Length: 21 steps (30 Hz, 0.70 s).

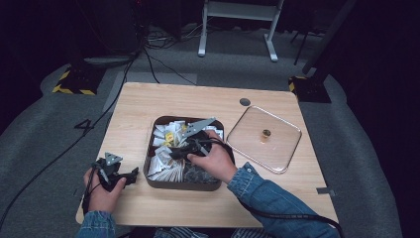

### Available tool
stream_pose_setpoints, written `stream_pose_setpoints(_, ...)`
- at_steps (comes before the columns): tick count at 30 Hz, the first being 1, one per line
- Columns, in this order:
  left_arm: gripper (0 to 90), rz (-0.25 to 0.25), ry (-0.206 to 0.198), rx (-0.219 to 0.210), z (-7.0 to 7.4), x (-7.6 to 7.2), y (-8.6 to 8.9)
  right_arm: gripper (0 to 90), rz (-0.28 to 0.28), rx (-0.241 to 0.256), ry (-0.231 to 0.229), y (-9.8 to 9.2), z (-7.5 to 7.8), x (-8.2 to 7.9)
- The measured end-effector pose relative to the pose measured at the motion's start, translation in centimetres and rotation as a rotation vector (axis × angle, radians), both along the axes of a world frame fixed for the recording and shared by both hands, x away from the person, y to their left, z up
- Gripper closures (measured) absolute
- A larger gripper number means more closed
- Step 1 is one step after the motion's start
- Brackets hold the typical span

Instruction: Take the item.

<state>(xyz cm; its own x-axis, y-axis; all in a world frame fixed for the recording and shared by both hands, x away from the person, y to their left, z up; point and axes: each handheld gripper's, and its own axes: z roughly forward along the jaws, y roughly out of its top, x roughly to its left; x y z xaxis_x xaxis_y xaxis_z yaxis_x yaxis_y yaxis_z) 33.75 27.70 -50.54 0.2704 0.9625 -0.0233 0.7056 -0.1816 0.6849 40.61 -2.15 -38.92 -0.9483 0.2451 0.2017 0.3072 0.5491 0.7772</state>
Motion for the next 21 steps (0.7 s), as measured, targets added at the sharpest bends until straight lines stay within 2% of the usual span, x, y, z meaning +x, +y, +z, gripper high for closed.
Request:
stream_pose_setpoints(15,12.4,0.000,0.000,0.000,0.0,0.0,0.0,89.9,-0.061,0.050,-0.026,-5.0,2.0,-0.4)
stream_pose_setpoints(21,12.5,0.000,0.000,0.000,0.0,0.0,0.0,89.9,-0.097,0.064,-0.035,-7.9,2.8,-0.8)
